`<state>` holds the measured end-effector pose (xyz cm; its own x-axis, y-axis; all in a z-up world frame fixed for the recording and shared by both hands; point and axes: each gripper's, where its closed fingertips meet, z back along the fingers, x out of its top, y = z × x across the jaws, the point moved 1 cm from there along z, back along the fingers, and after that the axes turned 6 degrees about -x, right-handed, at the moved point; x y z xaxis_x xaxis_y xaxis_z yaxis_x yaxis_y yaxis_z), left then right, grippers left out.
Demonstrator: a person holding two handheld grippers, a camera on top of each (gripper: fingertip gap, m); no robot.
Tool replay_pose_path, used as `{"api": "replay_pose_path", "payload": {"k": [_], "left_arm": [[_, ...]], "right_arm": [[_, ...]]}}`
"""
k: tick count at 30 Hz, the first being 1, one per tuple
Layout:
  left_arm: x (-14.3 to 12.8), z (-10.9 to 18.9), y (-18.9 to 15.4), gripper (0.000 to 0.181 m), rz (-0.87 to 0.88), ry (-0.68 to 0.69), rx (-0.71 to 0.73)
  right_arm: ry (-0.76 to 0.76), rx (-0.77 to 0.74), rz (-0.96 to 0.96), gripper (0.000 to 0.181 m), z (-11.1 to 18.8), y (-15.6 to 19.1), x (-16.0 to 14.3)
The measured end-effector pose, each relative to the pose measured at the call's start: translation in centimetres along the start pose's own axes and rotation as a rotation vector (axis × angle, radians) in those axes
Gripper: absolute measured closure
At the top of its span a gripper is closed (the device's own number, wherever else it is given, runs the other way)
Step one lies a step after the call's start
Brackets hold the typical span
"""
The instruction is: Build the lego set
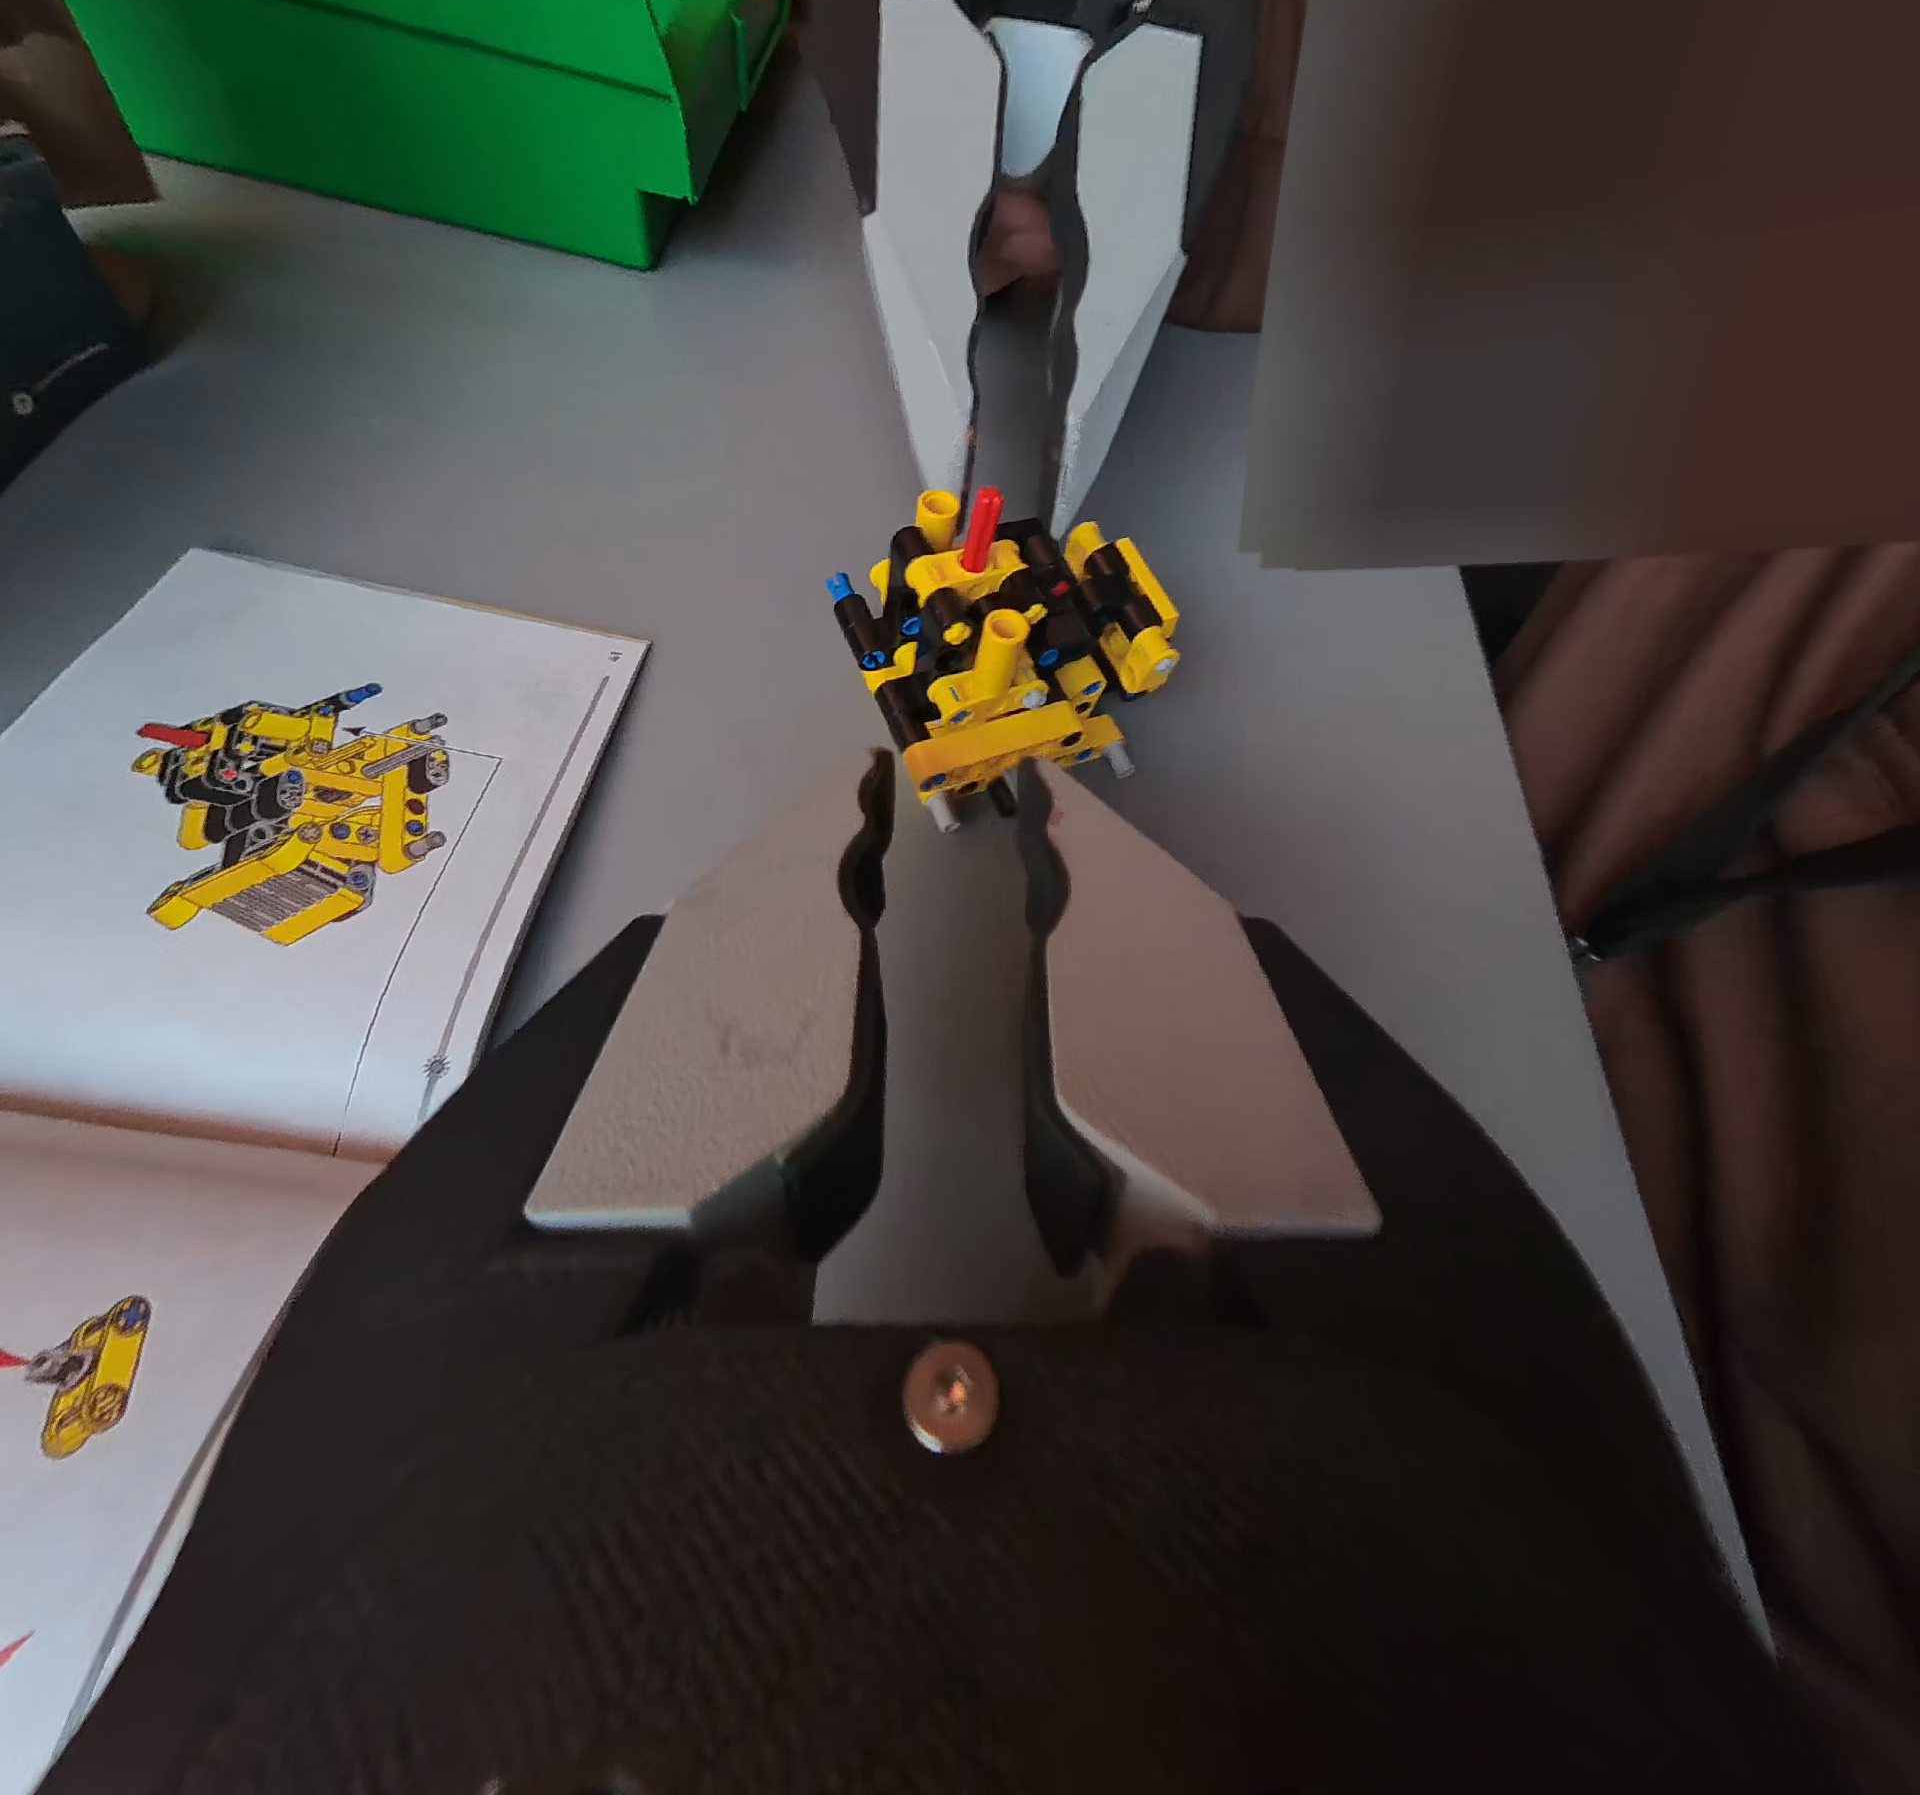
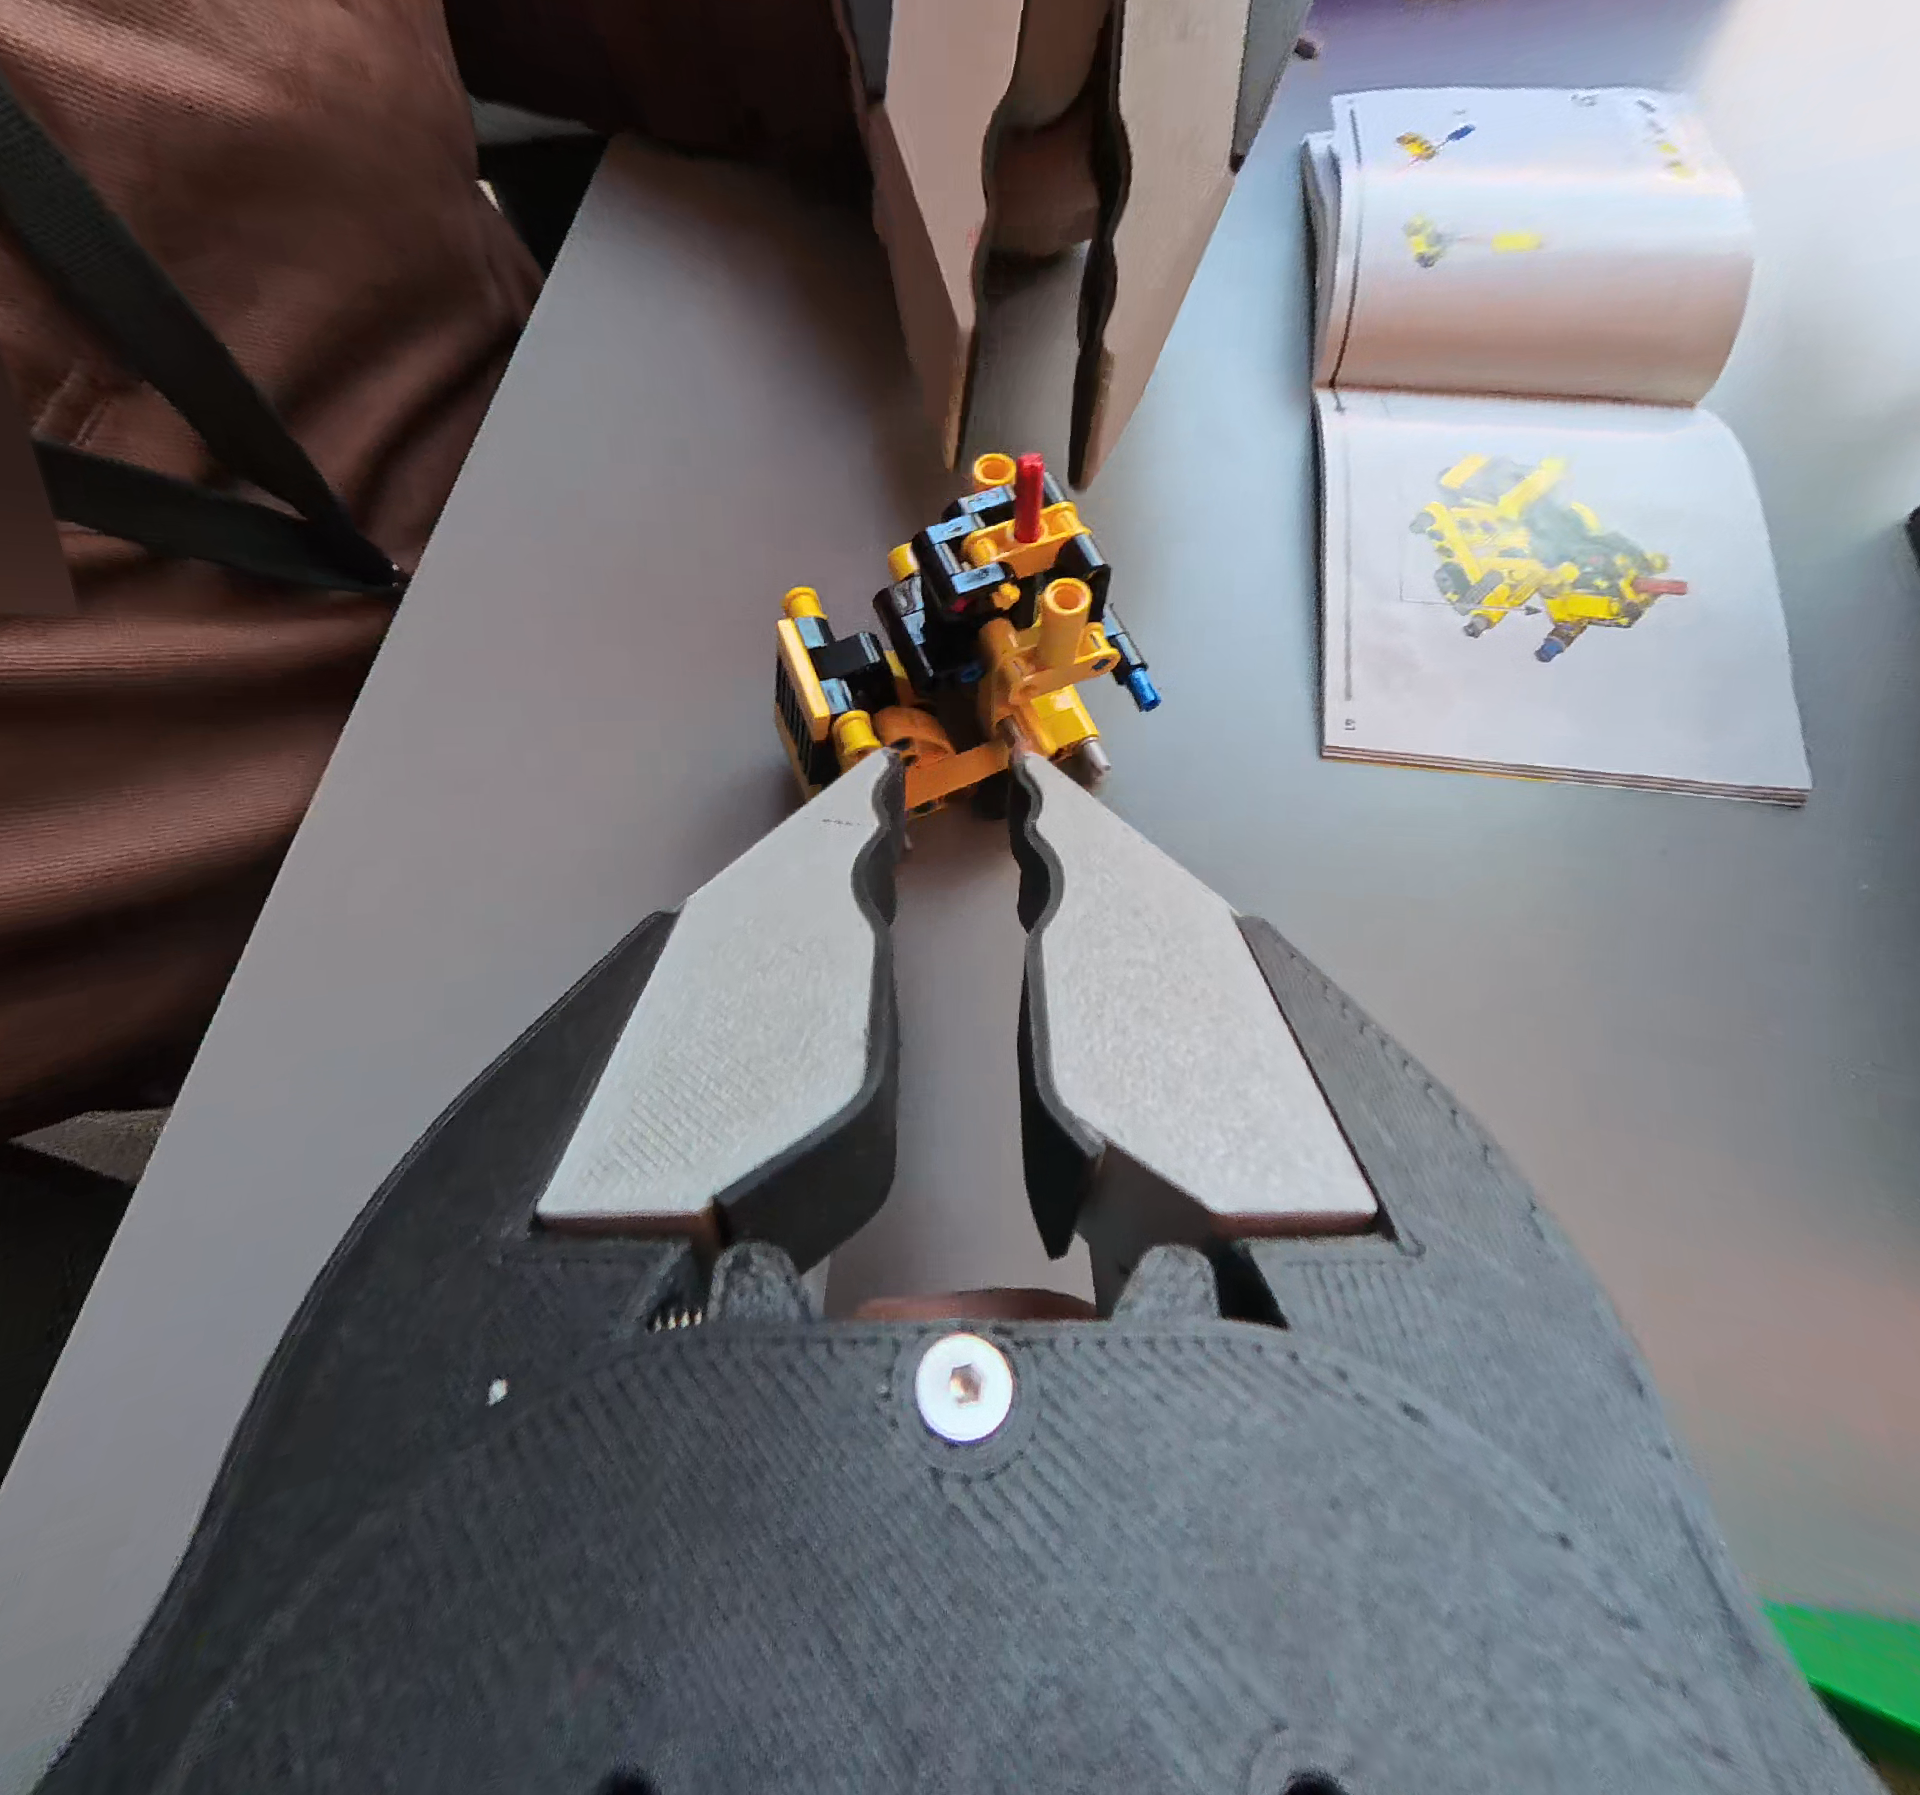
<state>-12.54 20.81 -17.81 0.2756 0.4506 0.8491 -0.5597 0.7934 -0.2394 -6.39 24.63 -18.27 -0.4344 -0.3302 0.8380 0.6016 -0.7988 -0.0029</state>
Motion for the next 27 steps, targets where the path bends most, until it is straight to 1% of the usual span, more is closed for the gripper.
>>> {"api": "replay_pose_path", "payload": {"k": [2, 4, 6, 8, 10, 12, 15, 17, 20, 22, 23, 25, 27], "left_arm": [[0.2, 0.2, -0.2, 0.159, 0.009, -0.023, -0.028], [0.4, 0.2, 0.3, 0.155, 0.036, -0.036, -0.001], [0.8, 0.0, 0.5, 0.151, 0.041, -0.055, 0.021], [1.4, -0.3, 0.2, 0.145, 0.037, -0.075, 0.016], [1.9, -0.6, -0.3, 0.138, 0.054, -0.082, -0.008], [2.7, -0.6, -0.6, 0.138, 0.076, -0.099, -0.022], [3.5, -0.7, -0.1, 0.139, 0.099, -0.111, 0.009], [3.2, -1.2, 0.2, 0.14, 0.104, -0.077, 0.02], [2.5, -2.6, -0.2, 0.137, 0.112, -0.02, -0.002], [2.1, -3.4, -0.4, 0.137, 0.1, 0.017, -0.001], [2.1, -3.5, -0.3, 0.143, 0.074, 0.023, 0.024], [2.2, -3.6, -0.2, 0.146, 0.009, 0.023, 0.057], [2.2, -3.3, -0.1, 0.146, -0.039, 0.001, 0.048]], "right_arm": [[0.0, 0.015, -0.026, 0.159, 0.2, 0.1, -0.1], [-0.019, -0.001, -0.086, 0.159, 0.3, -0.5, -0.1], [-0.003, -0.013, -0.147, 0.158, 0.4, -1.1, -0.6], [0.027, -0.045, -0.167, 0.158, 0.8, -1.6, -1.4], [0.053, -0.109, -0.214, 0.16, 1.4, -2.7, -2.4], [0.053, -0.144, -0.317, 0.16, 2.0, -3.7, -3.0], [0.013, -0.159, -0.441, 0.159, 2.6, -4.4, -3.0], [0.006, -0.18, -0.482, 0.158, 2.9, -4.7, -3.3], [-0.036, -0.158, -0.55, 0.153, 3.2, -4.5, -3.1], [-0.063, -0.14, -0.554, 0.154, 3.3, -4.3, -2.5], [-0.059, -0.162, -0.542, 0.153, 3.4, -4.5, -2.6], [-0.038, -0.207, -0.519, 0.154, 3.4, -5.0, -3.1], [-0.025, -0.212, -0.518, 0.154, 3.2, -5.1, -3.3]]}}
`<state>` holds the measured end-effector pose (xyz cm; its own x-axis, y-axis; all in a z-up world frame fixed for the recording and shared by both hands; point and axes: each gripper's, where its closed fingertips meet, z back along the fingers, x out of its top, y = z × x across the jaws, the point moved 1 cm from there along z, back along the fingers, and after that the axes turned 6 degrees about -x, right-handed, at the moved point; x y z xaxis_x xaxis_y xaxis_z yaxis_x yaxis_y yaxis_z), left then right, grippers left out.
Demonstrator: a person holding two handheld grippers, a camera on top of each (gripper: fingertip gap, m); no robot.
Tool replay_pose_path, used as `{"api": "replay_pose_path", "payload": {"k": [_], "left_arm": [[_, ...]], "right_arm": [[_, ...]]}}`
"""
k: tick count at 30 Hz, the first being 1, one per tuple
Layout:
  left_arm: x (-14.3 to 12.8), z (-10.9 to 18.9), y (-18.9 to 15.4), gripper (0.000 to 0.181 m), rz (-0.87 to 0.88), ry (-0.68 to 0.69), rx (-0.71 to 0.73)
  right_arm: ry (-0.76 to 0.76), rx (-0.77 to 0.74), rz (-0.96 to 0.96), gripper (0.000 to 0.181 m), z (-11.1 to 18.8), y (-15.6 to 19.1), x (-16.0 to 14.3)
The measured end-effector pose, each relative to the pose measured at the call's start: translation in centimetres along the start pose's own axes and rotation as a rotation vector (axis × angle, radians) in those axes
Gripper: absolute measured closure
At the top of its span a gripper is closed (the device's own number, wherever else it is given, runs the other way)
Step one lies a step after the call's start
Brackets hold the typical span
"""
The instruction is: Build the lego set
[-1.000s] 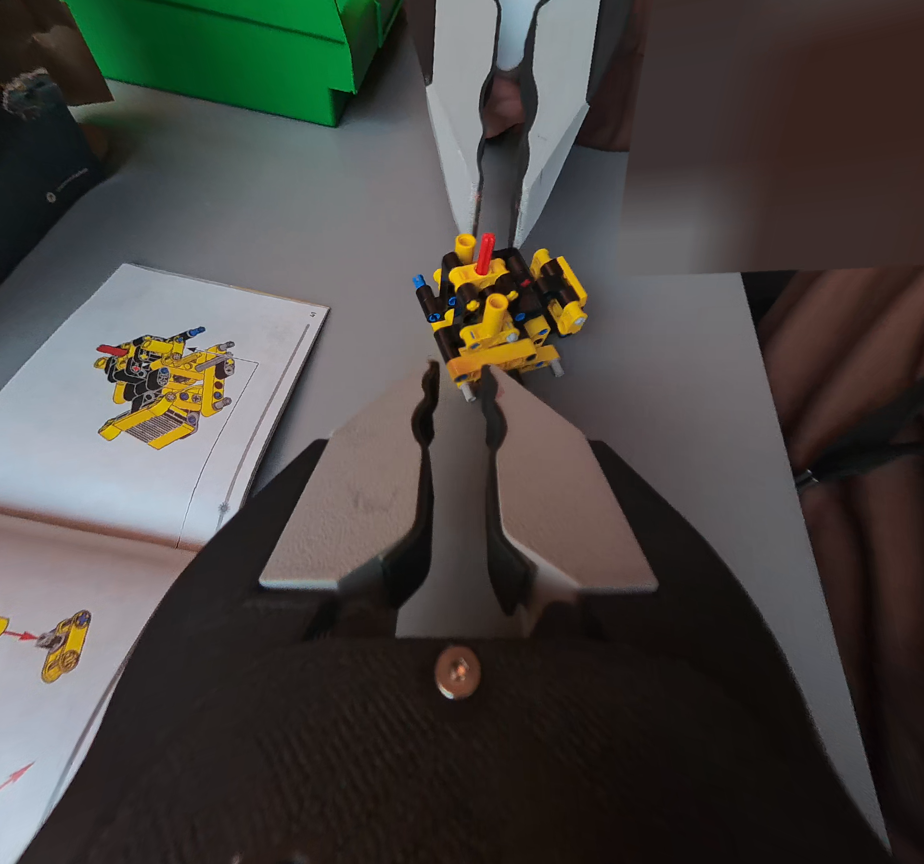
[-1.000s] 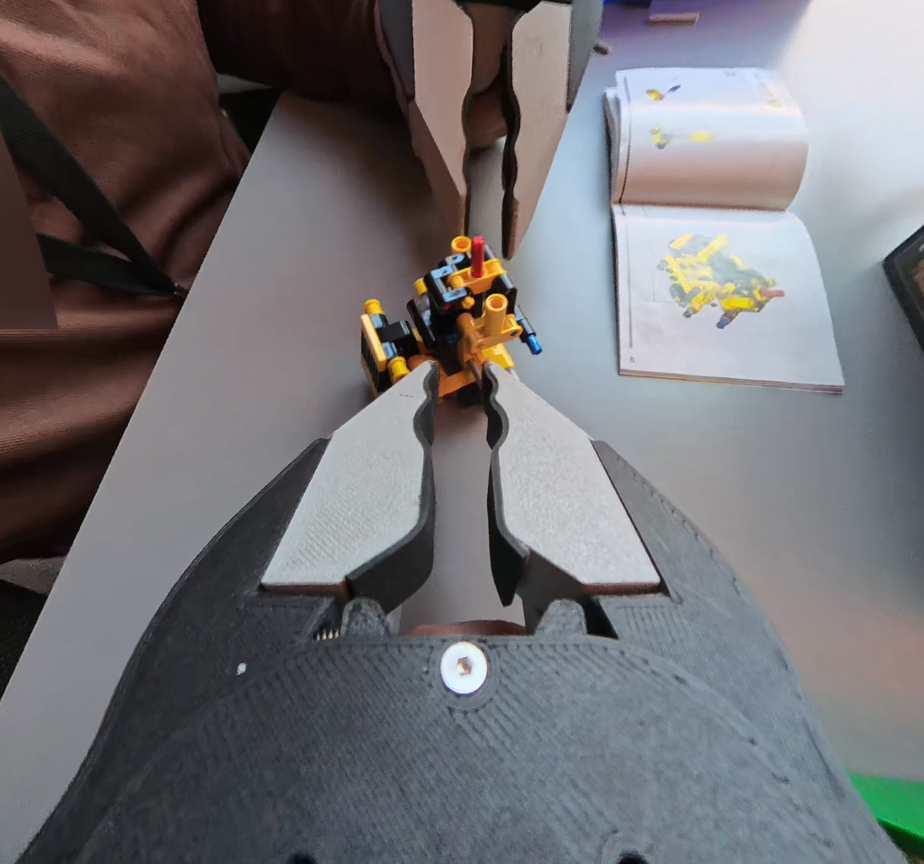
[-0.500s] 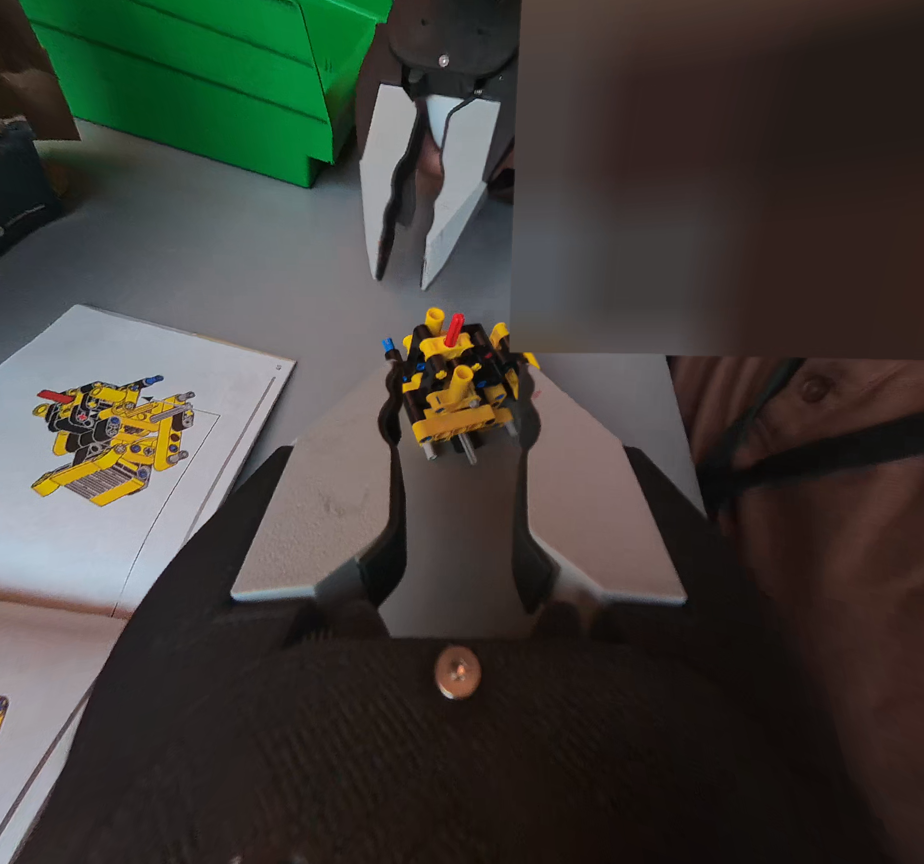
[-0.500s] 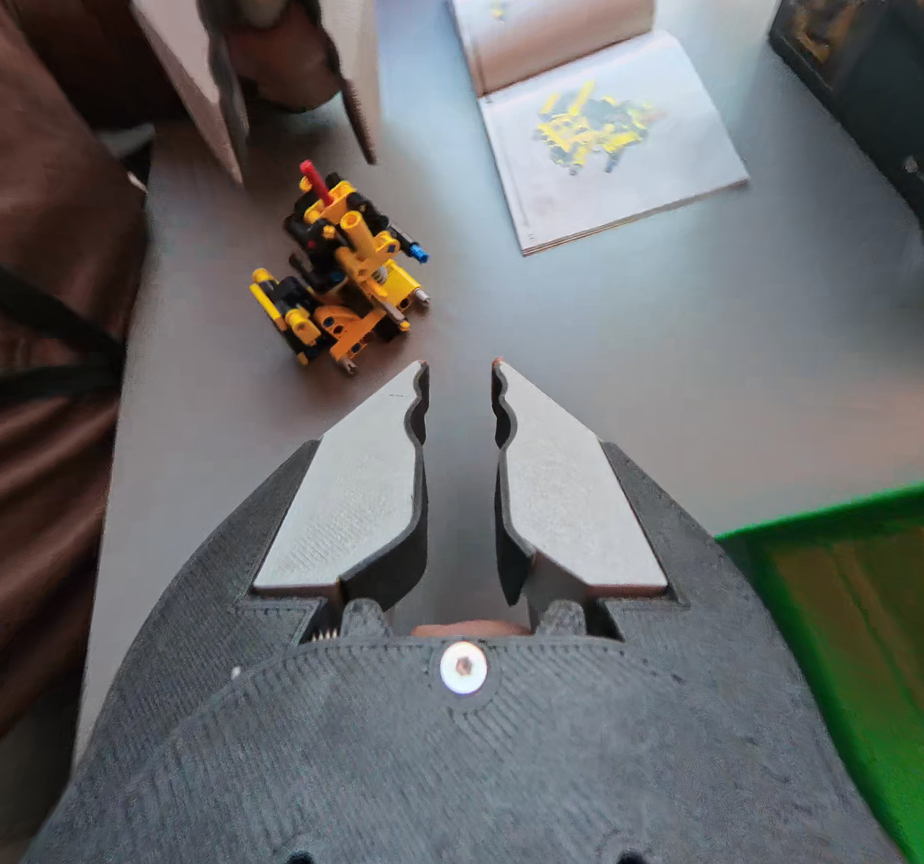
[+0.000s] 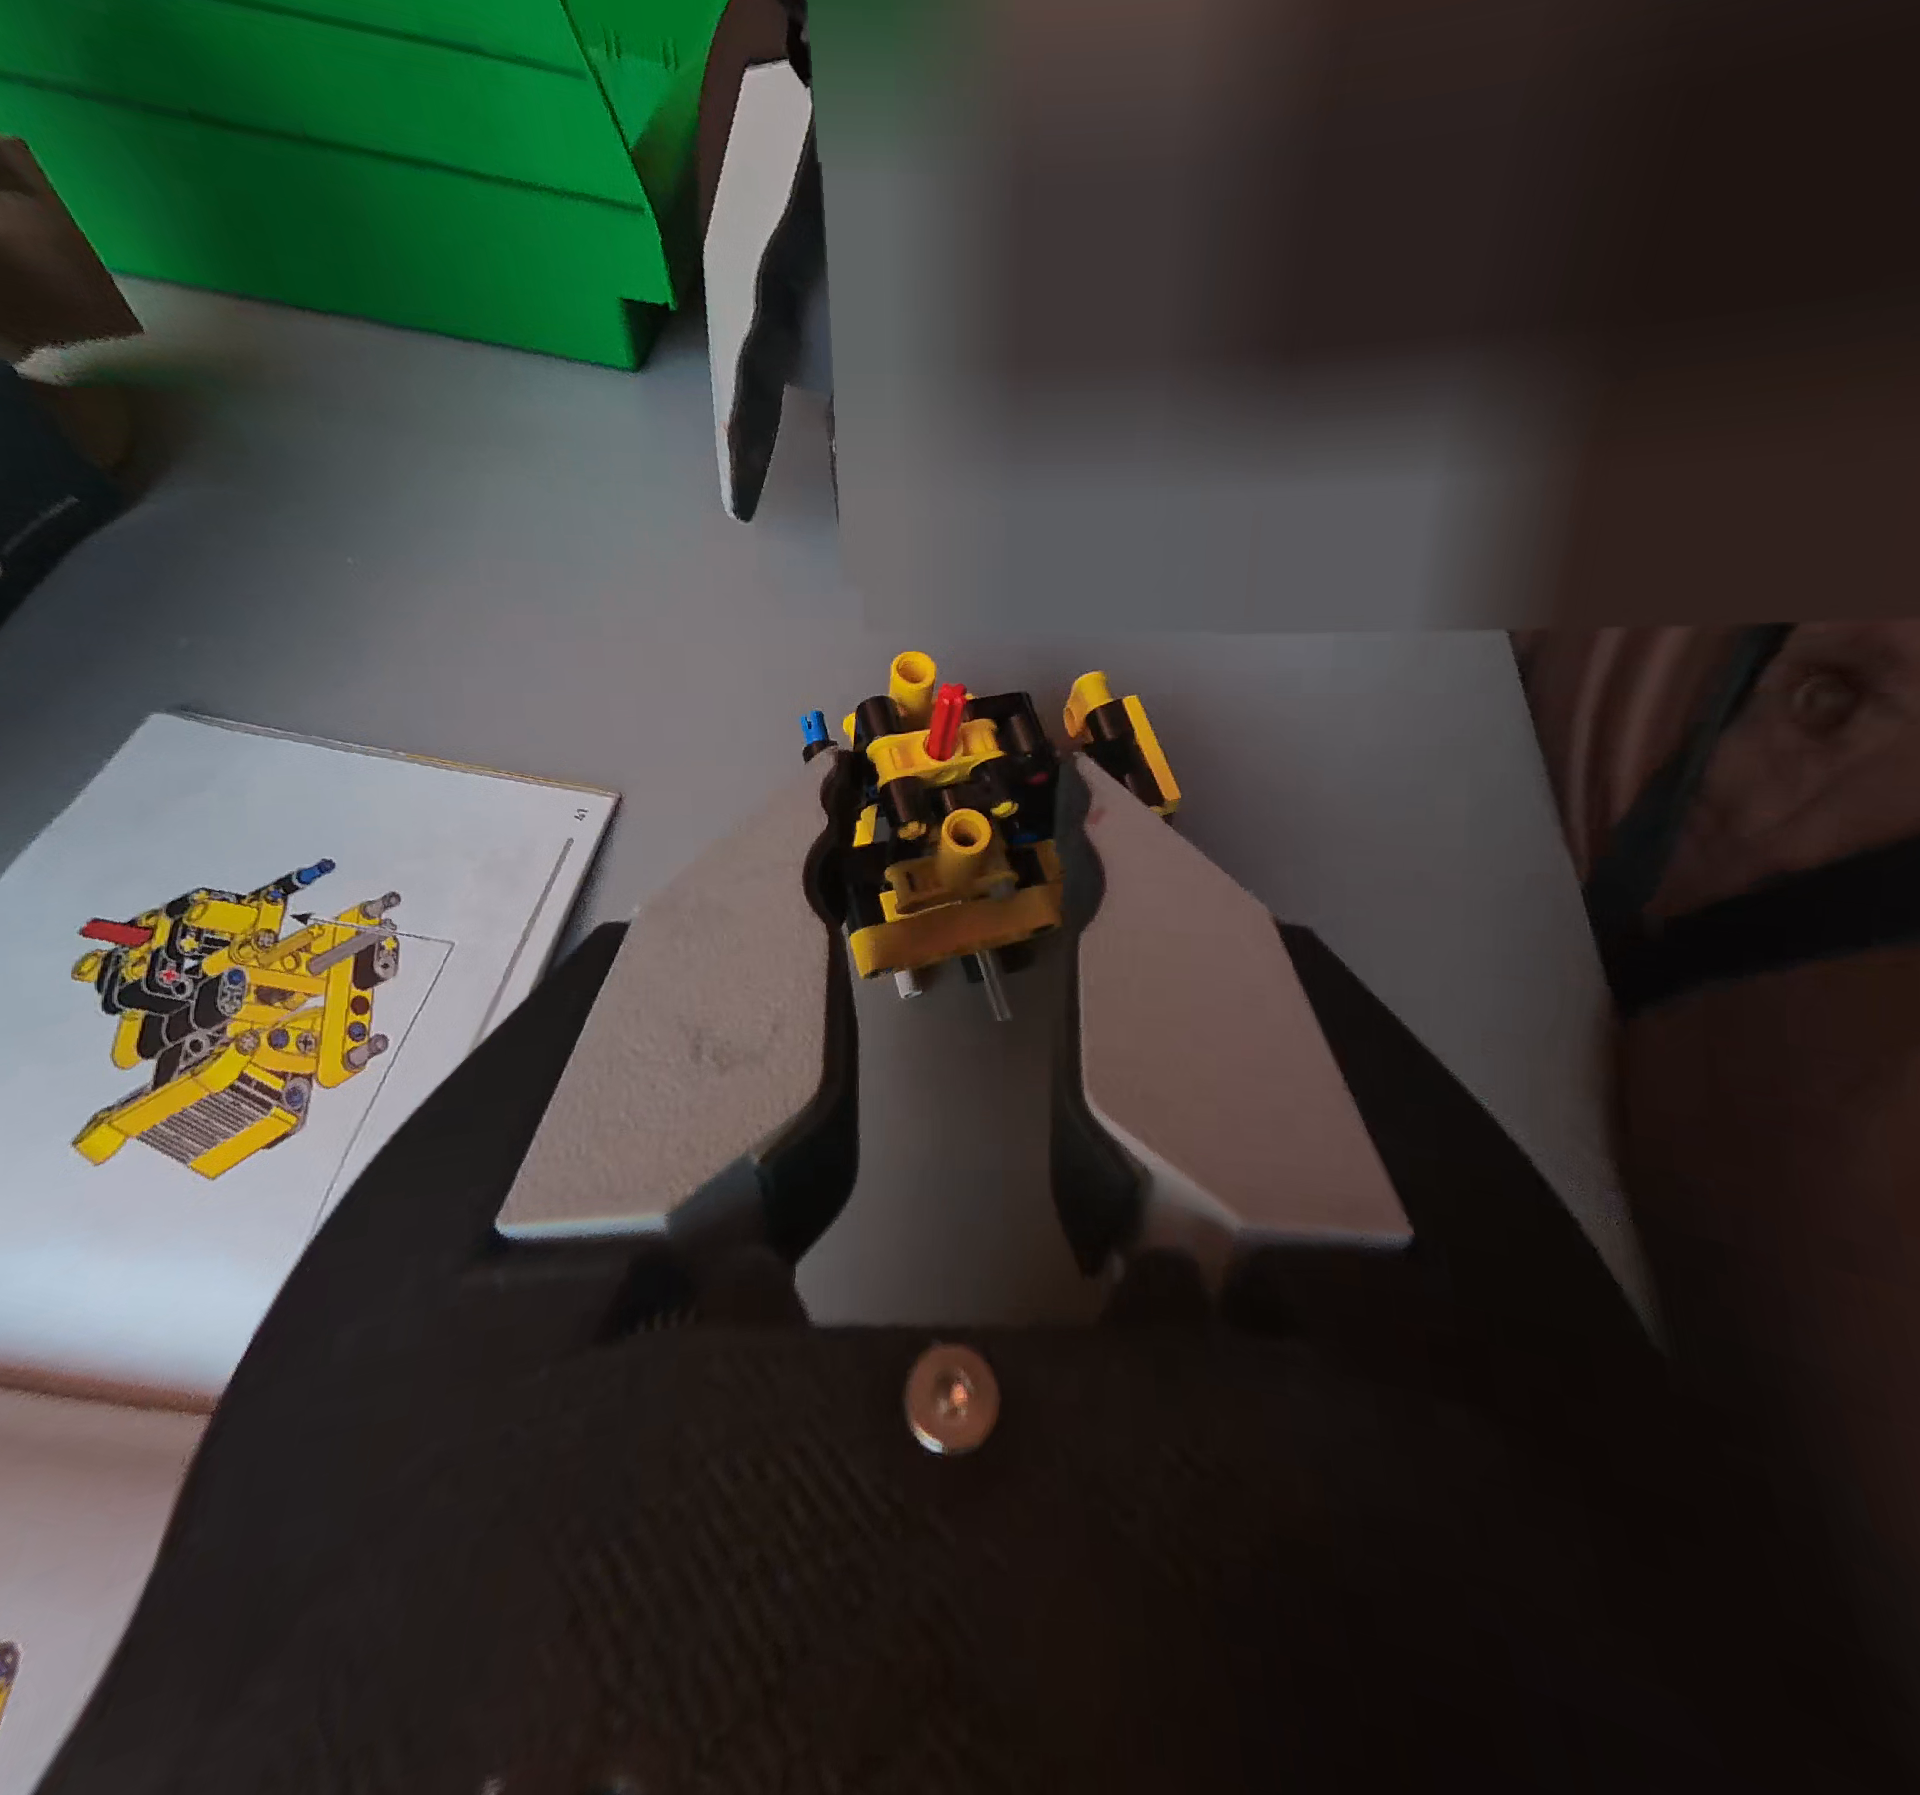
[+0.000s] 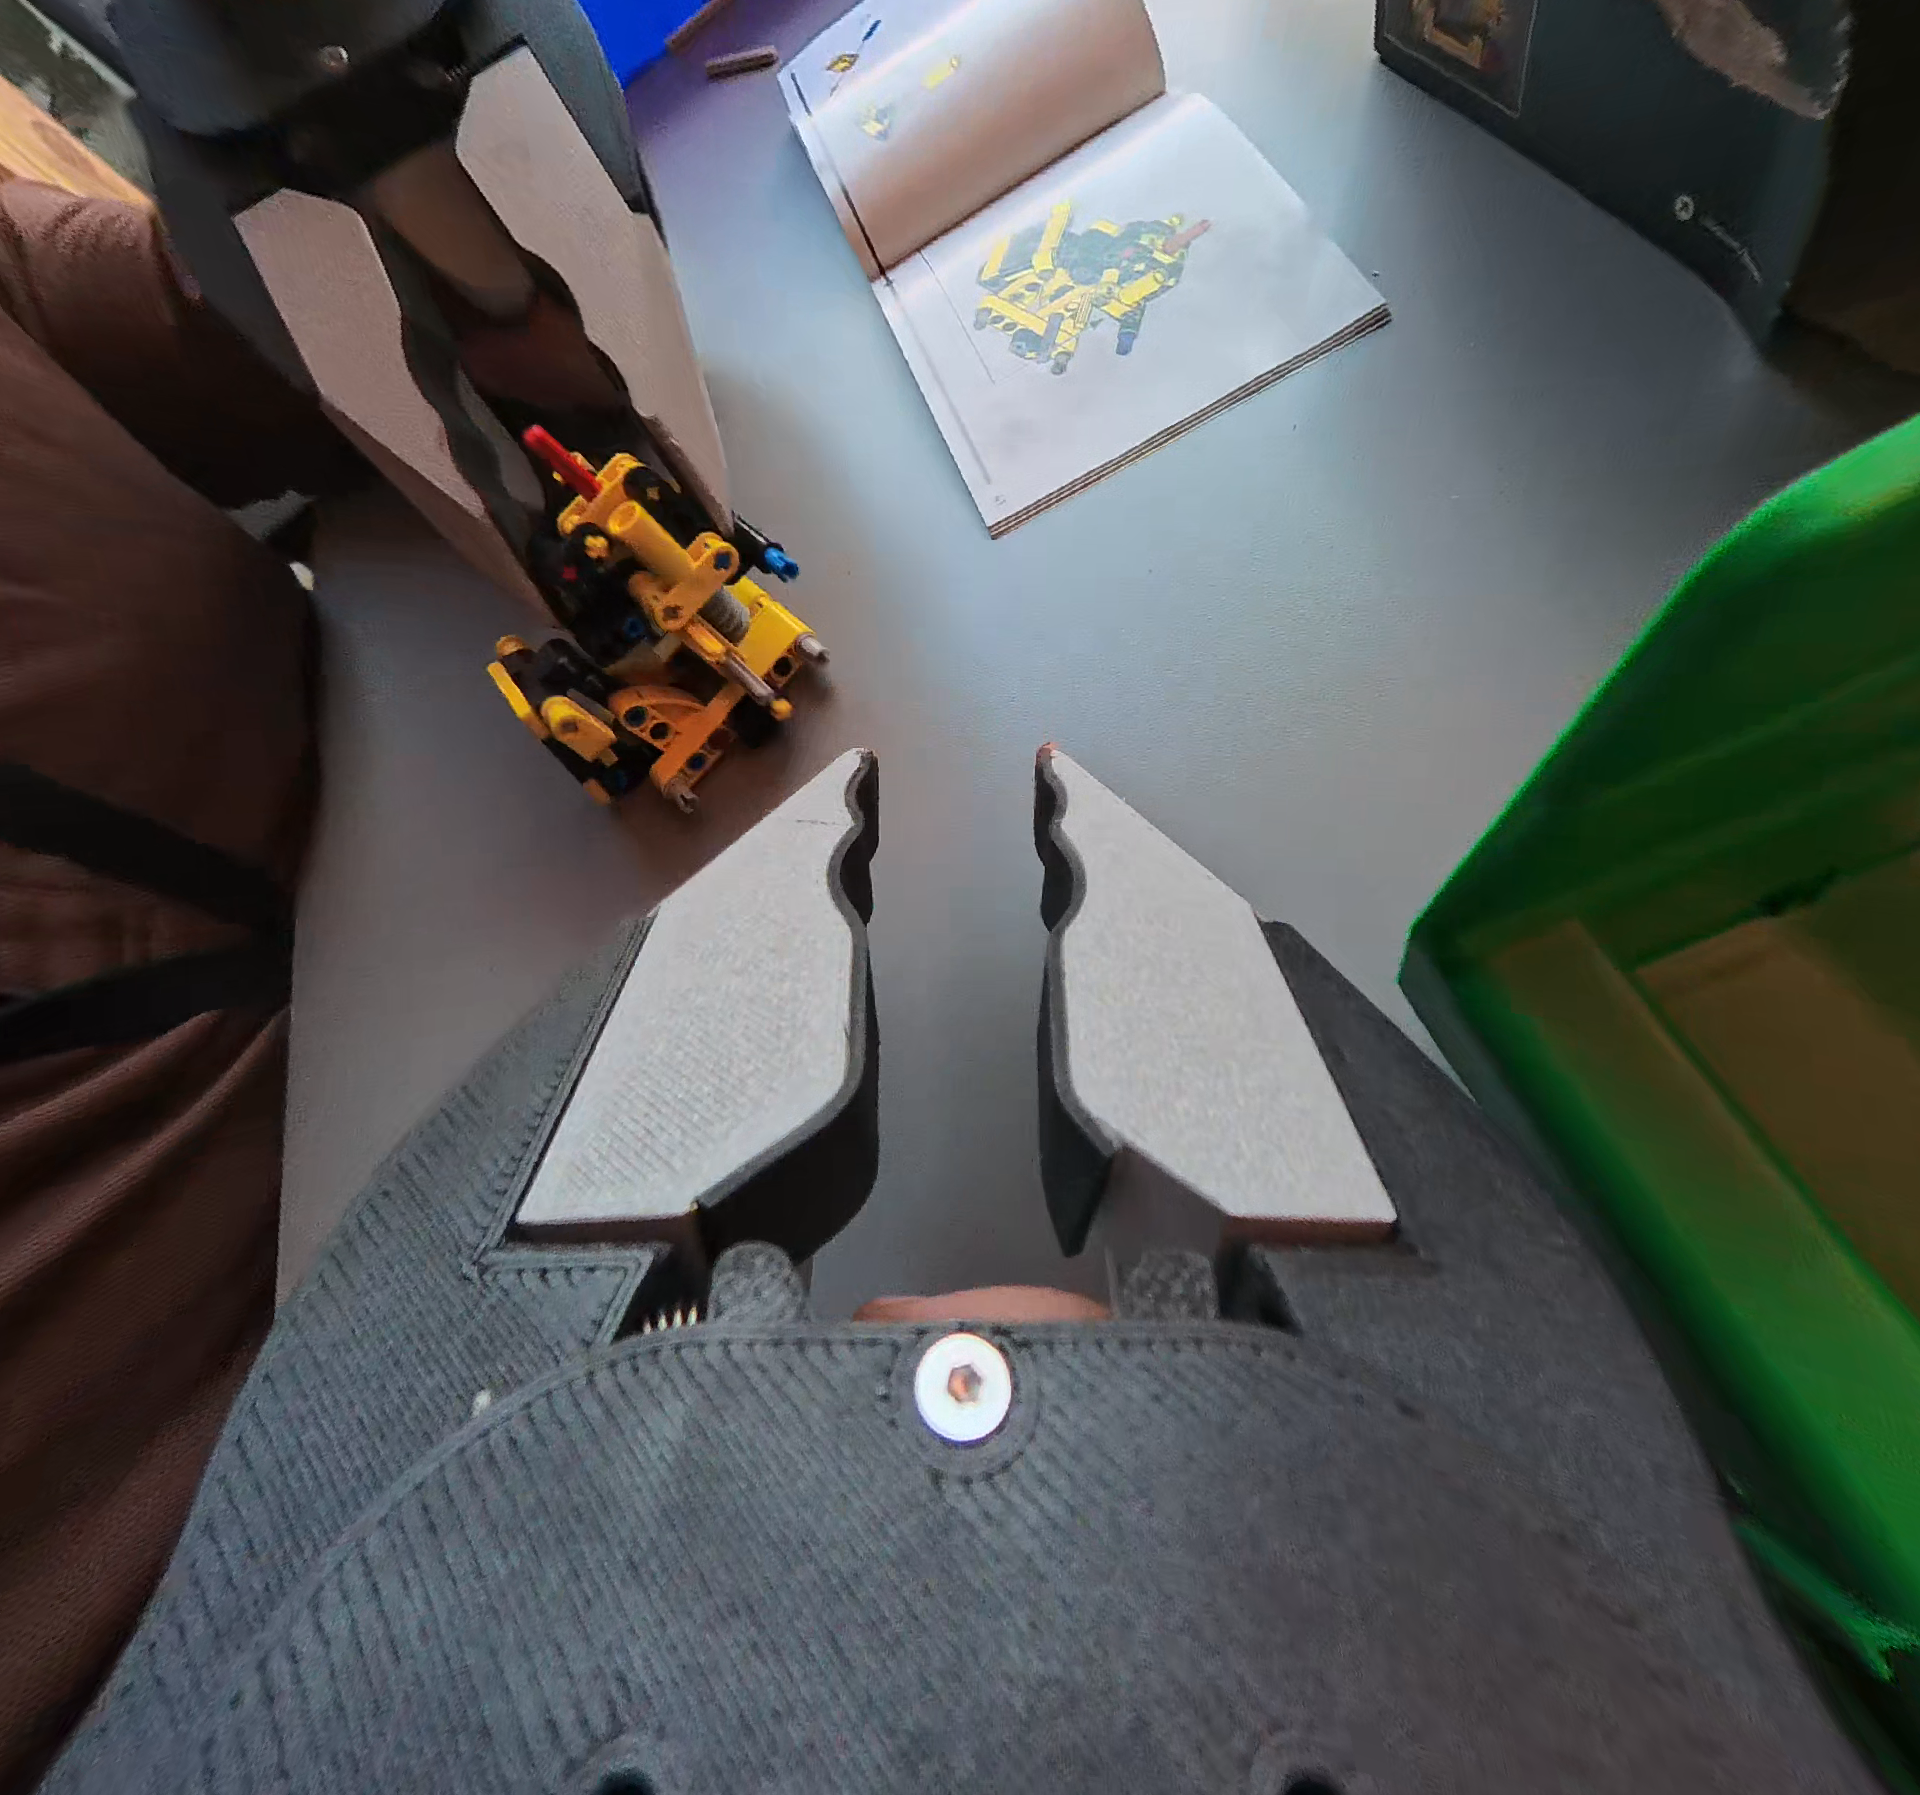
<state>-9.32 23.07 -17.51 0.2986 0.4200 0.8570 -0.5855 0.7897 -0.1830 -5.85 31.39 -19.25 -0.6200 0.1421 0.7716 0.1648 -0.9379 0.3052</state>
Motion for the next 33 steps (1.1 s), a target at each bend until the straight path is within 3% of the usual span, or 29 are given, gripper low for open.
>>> {"api": "replay_pose_path", "payload": {"k": [12, 18, 23, 30, 32, 33], "left_arm": [[2.6, 5.3, -3.3, 0.146, -0.286, -0.379, -0.179], [2.6, 5.9, -4.1, 0.147, -0.284, -0.406, -0.286], [1.9, 5.1, -5.0, 0.147, -0.296, -0.32, -0.408], [-1.7, 3.0, -6.0, 0.149, -0.378, 0.037, -0.66], [-1.8, 2.4, -5.2, 0.126, -0.331, 0.083, -0.637], [-1.9, 2.5, -5.2, 0.124, -0.307, 0.095, -0.643]], "right_arm": [[-0.145, 0.09, 0.171, 0.149, 0.2, 2.7, 2.1], [-0.165, 0.211, 0.311, 0.147, -0.6, 6.4, 2.1], [-0.191, 0.298, 0.431, 0.145, -0.4, 8.6, 1.8], [-0.186, 0.387, 0.477, 0.134, -0.6, 10.7, 1.3], [-0.164, 0.39, 0.478, 0.132, -1.0, 11.3, 1.1], [-0.16, 0.388, 0.48, 0.131, -1.2, 11.6, 1.0]]}}
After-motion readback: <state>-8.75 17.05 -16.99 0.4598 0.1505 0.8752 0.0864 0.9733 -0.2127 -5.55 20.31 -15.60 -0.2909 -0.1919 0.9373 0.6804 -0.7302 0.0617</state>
